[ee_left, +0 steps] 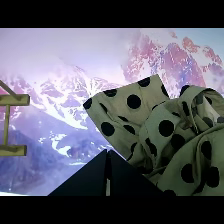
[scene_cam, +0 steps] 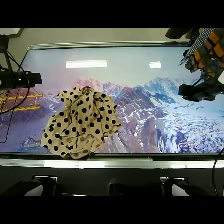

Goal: Fold the clothes and pants, and hang the long-sleeved shirts on hangers.

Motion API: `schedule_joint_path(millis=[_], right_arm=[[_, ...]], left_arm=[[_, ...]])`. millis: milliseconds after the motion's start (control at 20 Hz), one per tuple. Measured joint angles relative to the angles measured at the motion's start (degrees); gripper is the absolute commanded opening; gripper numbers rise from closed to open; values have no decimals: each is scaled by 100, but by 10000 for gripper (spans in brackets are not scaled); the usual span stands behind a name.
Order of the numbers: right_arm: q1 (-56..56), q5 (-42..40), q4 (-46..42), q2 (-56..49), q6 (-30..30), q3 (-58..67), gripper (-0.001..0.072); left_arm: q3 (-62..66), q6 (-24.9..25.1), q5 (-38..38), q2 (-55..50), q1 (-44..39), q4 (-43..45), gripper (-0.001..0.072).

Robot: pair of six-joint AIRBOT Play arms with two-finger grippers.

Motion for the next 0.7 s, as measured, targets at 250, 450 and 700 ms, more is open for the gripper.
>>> schedule_joint_path(millis=[250,450,700], right_arm=[[0,0,-2,0,-2,0,32],[0,0,-2,0,-4,0,32],[0,-2,-2,0,-15,0,32]], left_arm=[[-2,-20,-267,-13,20,-37,709],[-529,-103,-890,20,525,-374,709],[-2094,522,-782,72,1971,-1958,709]])
